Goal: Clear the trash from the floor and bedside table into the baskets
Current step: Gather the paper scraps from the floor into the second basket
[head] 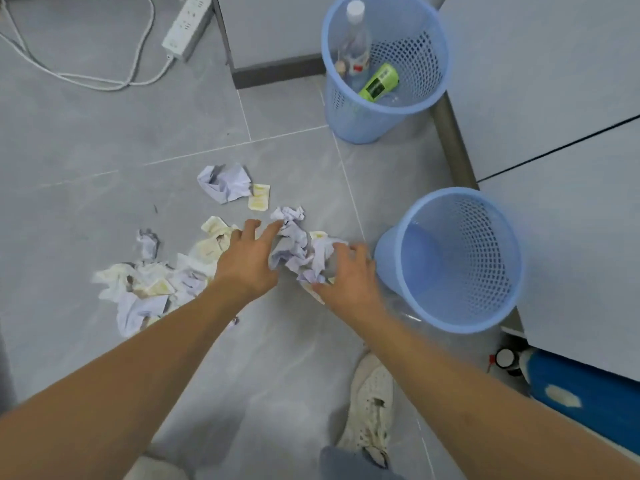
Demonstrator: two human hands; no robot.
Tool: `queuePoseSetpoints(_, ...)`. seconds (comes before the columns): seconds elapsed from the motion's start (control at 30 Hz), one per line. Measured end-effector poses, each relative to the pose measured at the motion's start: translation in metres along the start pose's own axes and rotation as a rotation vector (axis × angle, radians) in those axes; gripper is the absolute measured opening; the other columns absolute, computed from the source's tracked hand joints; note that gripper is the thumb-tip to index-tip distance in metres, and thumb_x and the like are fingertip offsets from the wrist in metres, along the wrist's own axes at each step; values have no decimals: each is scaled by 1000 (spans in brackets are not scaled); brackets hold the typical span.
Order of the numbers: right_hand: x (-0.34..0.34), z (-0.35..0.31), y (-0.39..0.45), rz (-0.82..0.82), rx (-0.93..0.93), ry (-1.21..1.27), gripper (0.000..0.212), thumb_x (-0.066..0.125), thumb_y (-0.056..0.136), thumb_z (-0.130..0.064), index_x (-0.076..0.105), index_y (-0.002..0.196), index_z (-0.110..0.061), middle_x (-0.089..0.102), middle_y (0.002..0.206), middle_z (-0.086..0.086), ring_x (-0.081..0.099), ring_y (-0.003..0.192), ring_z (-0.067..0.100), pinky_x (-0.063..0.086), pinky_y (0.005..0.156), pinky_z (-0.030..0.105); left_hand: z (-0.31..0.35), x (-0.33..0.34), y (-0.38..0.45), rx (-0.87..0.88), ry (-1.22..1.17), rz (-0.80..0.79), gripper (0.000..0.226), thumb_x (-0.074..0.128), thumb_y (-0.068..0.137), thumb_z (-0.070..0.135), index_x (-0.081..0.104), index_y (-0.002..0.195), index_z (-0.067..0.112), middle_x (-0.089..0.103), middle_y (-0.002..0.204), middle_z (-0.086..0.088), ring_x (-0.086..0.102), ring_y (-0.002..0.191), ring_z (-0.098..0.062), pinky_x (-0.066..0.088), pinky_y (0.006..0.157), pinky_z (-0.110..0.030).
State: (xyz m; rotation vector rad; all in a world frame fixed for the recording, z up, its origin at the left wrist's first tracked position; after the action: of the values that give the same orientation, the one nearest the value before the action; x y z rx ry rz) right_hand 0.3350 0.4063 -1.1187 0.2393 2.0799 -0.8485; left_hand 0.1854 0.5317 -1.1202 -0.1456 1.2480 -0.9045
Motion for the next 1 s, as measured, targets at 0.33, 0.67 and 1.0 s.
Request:
queuePoseSetpoints(0.33,102,40,58,45,-131,-175,43,74,80,-16,51,117,-18,39,132,8,43,115,36,46,69,41,-18,100,89,312,269,-13,62,74,81,37,52,138,30,36,139,-9,35,121,-35,53,83,-46)
queuePoseSetpoints(0.67,16,14,-4,176,-198,129,31,61,80,7,55,97,-18,44,107,2,51,89,25,51,68,42,-2,9,11,101,-95,169,49,83,77,37,62,119,23,45,120,-6,45,113,-31,50,79,-43)
queuePoseSetpoints(1.0,-169,22,-85,493,21,436,25,67,82,0,60,100,-15,48,108,-2,53,86,8,42,72,19,150,-113,-73,205,-336,306,43,81,76,29,65,116,28,49,117,3,54,109,-22,54,76,-44)
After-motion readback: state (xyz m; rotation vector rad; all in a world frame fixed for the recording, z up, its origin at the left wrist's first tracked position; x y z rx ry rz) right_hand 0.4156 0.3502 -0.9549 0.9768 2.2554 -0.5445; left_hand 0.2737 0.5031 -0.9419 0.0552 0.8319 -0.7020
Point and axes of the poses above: each hand's wrist, its own y-axis towards the middle knuckle, its own x-axis out of the palm, z = x × y, the point moved 4 cm from there along y, towards the middle knuckle
